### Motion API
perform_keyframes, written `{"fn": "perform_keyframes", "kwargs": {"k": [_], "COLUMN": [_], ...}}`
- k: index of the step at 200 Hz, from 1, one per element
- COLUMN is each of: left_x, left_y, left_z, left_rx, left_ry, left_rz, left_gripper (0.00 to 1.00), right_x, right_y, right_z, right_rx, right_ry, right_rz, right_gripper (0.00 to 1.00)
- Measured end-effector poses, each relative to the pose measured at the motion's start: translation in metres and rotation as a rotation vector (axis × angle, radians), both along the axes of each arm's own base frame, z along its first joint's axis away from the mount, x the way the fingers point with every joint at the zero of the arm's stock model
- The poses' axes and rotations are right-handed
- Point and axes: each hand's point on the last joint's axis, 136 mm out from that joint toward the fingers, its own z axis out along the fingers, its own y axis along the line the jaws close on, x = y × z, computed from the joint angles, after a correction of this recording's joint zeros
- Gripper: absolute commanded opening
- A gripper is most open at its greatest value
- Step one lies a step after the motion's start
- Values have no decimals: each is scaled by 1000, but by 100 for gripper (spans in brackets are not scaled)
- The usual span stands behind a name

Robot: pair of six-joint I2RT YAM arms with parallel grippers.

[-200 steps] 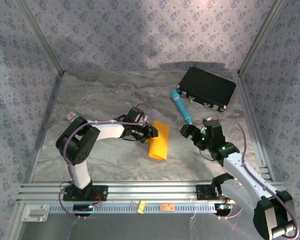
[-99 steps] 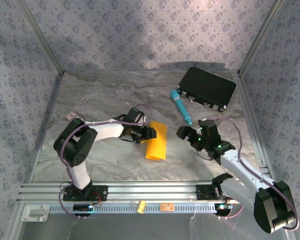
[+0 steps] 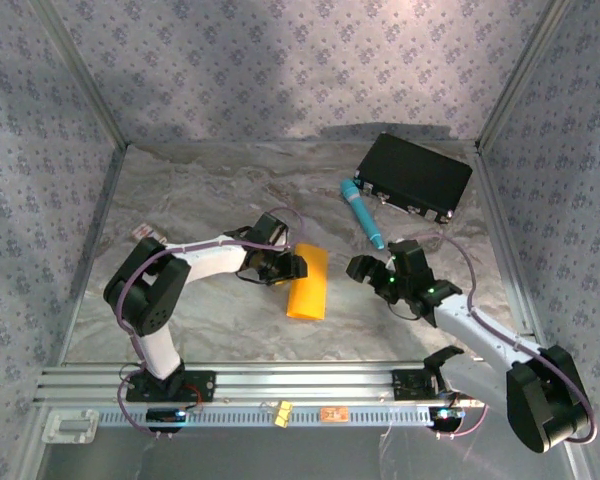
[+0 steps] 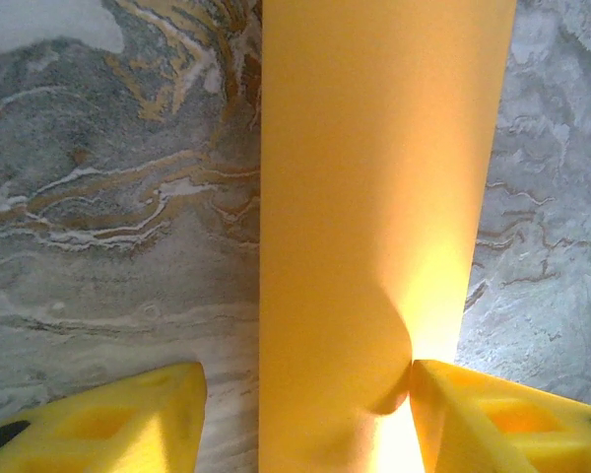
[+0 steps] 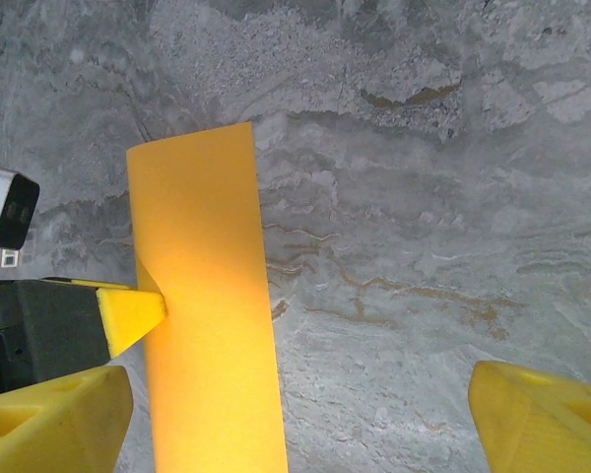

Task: Fold a paper plane with a square sheet of paper (pick it up from the middle)
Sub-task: First fold the square sheet of paper in half at the center of the table, then hold the square sheet of paper at the center of the table.

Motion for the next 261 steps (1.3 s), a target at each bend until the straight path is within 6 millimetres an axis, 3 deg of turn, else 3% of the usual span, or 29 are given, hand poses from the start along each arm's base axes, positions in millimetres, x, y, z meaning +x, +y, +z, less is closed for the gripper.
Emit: {"fn": "perform_keyframes", "kwargs": {"k": [44, 141, 190, 261], "left_x": [1, 2, 4, 4], "left_y": [3, 13, 15, 13], "left_z": [-1, -3, -4, -1], "left_rx": [23, 68, 77, 101], "left_ry": [-7, -18, -31, -55], "left_rz": [-2, 11, -3, -105], "left_gripper": [57, 47, 48, 48], "right_x": [-1, 3, 11, 14], "right_y": [5, 30, 58, 58], "right_z": [-8, -16, -18, -19], "right_rx": [-8, 11, 11, 5], "right_ry": [22, 33, 35, 34], "right_rz": [15, 64, 124, 117], "right_gripper": [84, 49, 44, 45]}}
